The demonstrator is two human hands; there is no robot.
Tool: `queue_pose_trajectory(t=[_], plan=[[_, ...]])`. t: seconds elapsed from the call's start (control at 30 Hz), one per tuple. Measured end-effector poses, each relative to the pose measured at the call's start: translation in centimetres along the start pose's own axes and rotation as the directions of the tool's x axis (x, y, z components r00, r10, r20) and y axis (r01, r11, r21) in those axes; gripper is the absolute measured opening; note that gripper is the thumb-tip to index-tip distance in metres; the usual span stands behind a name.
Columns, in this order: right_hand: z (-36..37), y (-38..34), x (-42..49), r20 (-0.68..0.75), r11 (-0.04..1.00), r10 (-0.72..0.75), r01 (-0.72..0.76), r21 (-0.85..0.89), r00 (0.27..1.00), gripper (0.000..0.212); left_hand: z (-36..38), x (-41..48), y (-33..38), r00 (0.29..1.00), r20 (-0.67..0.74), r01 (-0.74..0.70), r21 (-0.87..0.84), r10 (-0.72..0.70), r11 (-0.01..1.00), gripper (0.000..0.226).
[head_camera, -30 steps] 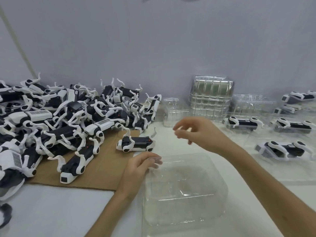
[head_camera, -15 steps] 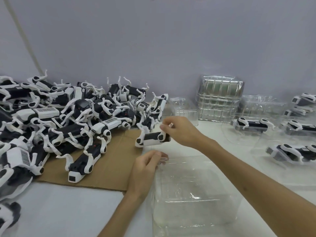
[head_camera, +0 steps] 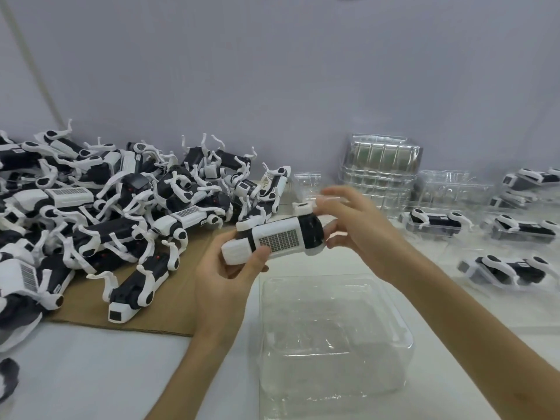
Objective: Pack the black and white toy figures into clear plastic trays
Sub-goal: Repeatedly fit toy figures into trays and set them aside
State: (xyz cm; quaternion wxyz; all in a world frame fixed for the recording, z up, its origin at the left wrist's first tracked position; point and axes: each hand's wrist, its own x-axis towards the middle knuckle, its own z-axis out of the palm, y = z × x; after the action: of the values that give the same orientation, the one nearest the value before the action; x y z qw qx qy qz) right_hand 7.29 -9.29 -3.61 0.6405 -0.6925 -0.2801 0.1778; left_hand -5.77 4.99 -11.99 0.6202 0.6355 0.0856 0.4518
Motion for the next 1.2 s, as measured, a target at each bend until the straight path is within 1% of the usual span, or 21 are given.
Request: queue_pose_trajectory(t=[0.03,0.07,0.1,0.13,0.17,0.2,0.23,0.27,0.3,0.33,0.4,0.47,0.53,0.57,0.63,0.7,0.77,0.9,1.0,1.13,1.2], plan=[[-0.2,0.3,-0.4,-0.028,0.979,-0.15,0.144,-0.144,0.988,0.039,0.1,0.0,0.0,0.999,-0.013,0.038,-0.023,-0.039,0.999,0.03],[-0.4,0.5,-0.9,0.02,0.901,-0.317,0.308,-0.305,0.948,0.049,0.2,0.0,0.0,0.996,-0.019,0.081,-0.057,-0.082,0.995,0.029],[-0.5,0.6,-1.4,0.14,0.782,-0.43,0.445,-0.436,0.892,0.058,0.3,0.0,0.0,0.991,-0.025,0.127,-0.094,-0.13,0.987,0.028],[-0.4,0.8,-1.9,0.27,0.653,-0.479,0.545,-0.526,0.835,0.066,0.3,0.1,0.0,0.985,-0.025,0.167,-0.126,-0.171,0.978,0.027],[-0.3,1.1,-2.2,0.362,0.535,-0.5,0.609,-0.585,0.787,0.07,0.2,0.1,0.0,0.979,-0.015,0.197,-0.144,-0.202,0.97,0.03],[-0.3,1.3,-2.3,0.404,0.441,-0.525,0.645,-0.624,0.749,0.071,0.2,0.2,-0.1,0.976,0.0,0.216,-0.141,-0.218,0.966,0.034],[-0.4,1.5,-2.4,0.404,0.383,-0.563,0.661,-0.646,0.721,0.067,0.1,0.2,-0.2,0.975,0.022,0.224,-0.123,-0.223,0.967,0.04],[-0.4,1.5,-2.5,0.382,0.363,-0.601,0.666,-0.652,0.702,0.062,0.1,0.1,-0.3,0.975,0.046,0.222,-0.098,-0.219,0.97,0.043],[-0.6,1.4,-2.6,0.351,0.374,-0.63,0.667,-0.645,0.693,0.058,0.0,0.1,-0.4,0.976,0.069,0.212,-0.079,-0.207,0.974,0.044],[-0.8,1.3,-2.7,0.311,0.408,-0.648,0.661,-0.629,0.695,0.054,0.0,0.1,-0.5,0.977,0.093,0.196,-0.068,-0.189,0.978,0.043],[-1.5,1.4,-3.0,0.185,0.531,-0.639,0.602,-0.596,0.747,0.047,-0.2,0.0,-0.7,0.972,0.158,0.183,-0.054,-0.173,0.982,0.041],[-2.4,1.7,-3.4,0.016,0.695,-0.548,0.466,-0.547,0.836,0.038,-0.2,-0.1,-1.0,0.938,0.279,0.208,0.012,-0.203,0.978,0.038],[-3.4,2.1,-4.0,-0.118,0.826,-0.424,0.331,-0.456,0.898,0.024,-0.2,-0.3,-1.5,0.877,0.405,0.242,0.087,-0.257,0.966,0.039],[-3.9,2.3,-4.3,-0.153,0.87,-0.371,0.286,-0.401,0.916,0.018,-0.1,-0.5,-1.8,0.85,0.441,0.267,0.11,-0.288,0.957,0.042],[-4.6,2.7,-5.4,-0.148,0.916,-0.283,0.221,-0.335,0.948,0.011,0.1,-0.7,-2.2,0.82,0.463,0.292,0.167,-0.336,0.942,0.042],[-4.8,3.6,-6.5,-0.117,0.911,-0.22,0.161,-0.38,0.968,0.009,0.4,-0.8,-2.4,0.812,0.464,0.288,0.209,-0.354,0.935,0.036],[-4.5,4.5,-7.5,-0.111,0.875,-0.187,0.114,-0.471,0.976,0.014,0.4,-0.7,-2.4,0.818,0.45,0.301,0.198,-0.359,0.933,0.032],[-4.0,5.0,-8.5,-0.082,0.806,-0.177,0.097,-0.584,0.981,0.017,0.3,-0.8,-2.2,0.823,0.455,0.267,0.218,-0.339,0.939,0.04],[-4.2,4.7,-8.7,-0.062,0.766,-0.088,0.028,-0.642,0.994,0.021,0.5,-1.0,-2.1,0.827,0.457,0.274,0.179,-0.327,0.945,0.04],[-4.5,5.2,-8.4,-0.035,0.699,-0.071,0.024,-0.715,0.997,0.029,0.6,-1.1,-2.3,0.807,0.473,0.32,0.151,-0.353,0.935,0.038],[-4.4,5.5,-8.3,0.007,0.649,-0.084,0.06,-0.758,0.996,0.039,0.4,-1.1,-2.4,0.784,0.495,0.344,0.156,-0.375,0.926,0.037]])
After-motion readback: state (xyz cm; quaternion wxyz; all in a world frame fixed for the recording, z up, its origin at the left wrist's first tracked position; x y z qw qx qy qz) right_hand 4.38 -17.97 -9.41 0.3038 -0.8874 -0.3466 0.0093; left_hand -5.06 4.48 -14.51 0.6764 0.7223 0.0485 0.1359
